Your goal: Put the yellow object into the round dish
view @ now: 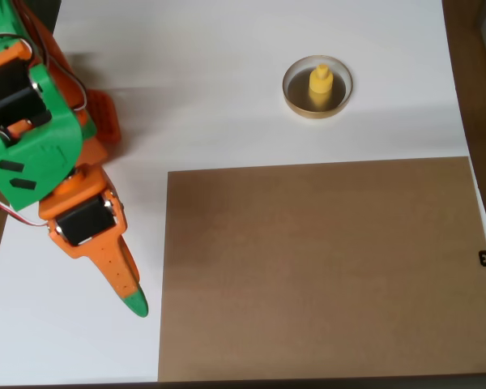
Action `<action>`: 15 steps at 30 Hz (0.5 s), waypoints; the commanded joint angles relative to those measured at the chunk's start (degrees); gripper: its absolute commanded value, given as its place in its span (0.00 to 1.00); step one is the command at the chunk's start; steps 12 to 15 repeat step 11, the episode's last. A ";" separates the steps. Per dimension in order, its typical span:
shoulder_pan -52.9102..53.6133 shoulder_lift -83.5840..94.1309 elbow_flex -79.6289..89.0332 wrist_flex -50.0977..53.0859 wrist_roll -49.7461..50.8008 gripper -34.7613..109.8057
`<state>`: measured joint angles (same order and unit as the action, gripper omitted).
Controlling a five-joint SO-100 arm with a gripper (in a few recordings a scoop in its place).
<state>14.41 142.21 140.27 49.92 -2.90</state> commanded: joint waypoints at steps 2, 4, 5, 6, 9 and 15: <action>1.14 2.29 0.97 -0.26 0.09 0.40; 1.23 3.52 2.46 -0.44 0.26 0.40; 1.23 4.48 3.34 -0.44 0.26 0.40; 1.23 5.62 4.22 -0.44 0.35 0.40; 1.23 8.44 6.24 -0.53 0.35 0.41; 1.32 9.76 7.29 -0.53 0.09 0.41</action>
